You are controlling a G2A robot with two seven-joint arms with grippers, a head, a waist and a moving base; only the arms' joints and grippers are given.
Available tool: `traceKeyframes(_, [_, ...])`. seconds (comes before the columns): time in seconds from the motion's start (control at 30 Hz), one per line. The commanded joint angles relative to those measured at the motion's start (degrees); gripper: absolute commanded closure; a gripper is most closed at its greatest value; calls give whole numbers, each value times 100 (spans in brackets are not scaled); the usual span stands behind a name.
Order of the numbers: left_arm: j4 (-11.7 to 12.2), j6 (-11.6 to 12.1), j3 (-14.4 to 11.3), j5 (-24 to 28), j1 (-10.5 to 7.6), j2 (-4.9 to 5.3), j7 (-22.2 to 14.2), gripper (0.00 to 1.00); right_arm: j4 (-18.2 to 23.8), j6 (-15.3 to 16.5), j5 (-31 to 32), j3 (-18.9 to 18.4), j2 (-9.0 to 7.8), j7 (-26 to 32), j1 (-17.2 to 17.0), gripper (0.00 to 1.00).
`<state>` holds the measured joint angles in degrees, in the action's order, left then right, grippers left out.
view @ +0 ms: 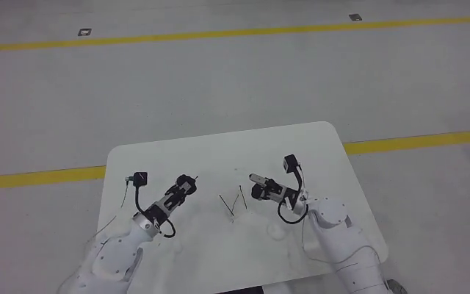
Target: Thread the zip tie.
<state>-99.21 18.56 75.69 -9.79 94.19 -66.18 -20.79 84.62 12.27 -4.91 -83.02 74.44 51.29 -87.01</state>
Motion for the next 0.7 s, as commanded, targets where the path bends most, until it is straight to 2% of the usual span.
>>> traceKeyframes(0.0, [26,92,220,98,146,38,-29,100,8,9,45,29,-6,-22,0,0])
traceKeyframes(0.1, [-52,92,415,266,320,83,-165,100,8,9,45,29,-6,-22,0,0])
traceKeyframes(0.3, [-57,92,428,272,331,87,-187,100,26,-10,51,62,-6,-15,9,0])
traceKeyframes(0.47, [-57,92,428,272,331,87,-187,100,-1,-14,981,435,-75,619,502,0])
traceKeyframes(0.67, [-57,92,428,272,331,87,-187,100,-496,221,1554,829,-120,1125,1070,0])
